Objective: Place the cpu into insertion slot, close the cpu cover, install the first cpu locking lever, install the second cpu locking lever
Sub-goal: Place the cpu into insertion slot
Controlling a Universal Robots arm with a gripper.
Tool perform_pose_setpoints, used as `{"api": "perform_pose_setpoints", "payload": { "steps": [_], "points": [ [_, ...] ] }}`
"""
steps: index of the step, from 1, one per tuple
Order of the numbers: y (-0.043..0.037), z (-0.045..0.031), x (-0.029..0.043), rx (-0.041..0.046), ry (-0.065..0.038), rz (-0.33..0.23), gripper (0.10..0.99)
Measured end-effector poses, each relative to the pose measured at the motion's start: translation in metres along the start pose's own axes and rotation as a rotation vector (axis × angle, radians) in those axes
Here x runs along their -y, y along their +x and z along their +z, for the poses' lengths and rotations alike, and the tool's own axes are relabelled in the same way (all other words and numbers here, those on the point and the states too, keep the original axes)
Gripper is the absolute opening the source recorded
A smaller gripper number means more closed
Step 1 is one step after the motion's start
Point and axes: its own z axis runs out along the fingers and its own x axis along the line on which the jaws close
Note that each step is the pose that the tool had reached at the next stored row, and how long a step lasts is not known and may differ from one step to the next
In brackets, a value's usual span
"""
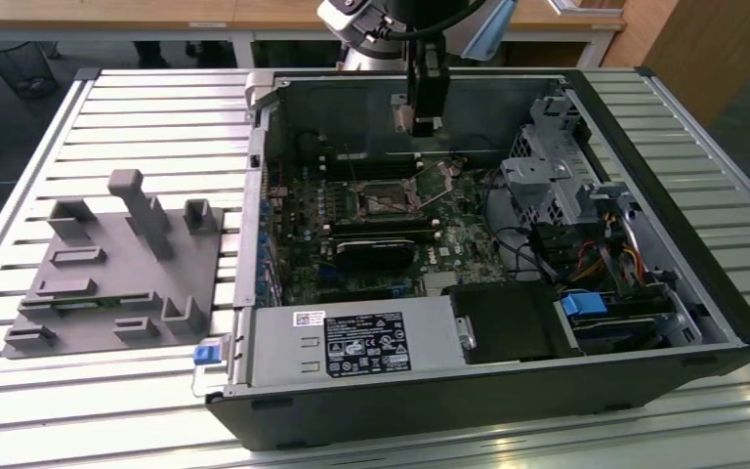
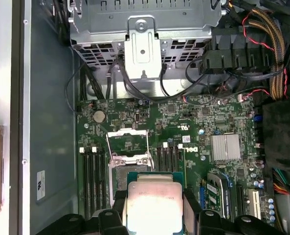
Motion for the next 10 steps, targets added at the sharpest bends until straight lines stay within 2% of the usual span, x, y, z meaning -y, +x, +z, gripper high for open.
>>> {"api": "perform_pose_setpoints", "payload": {
  "steps": [10],
  "points": [
    [0.0000,0.0007,0.0001,0.0021,0.000,0.023,0.541]
  ]
}}
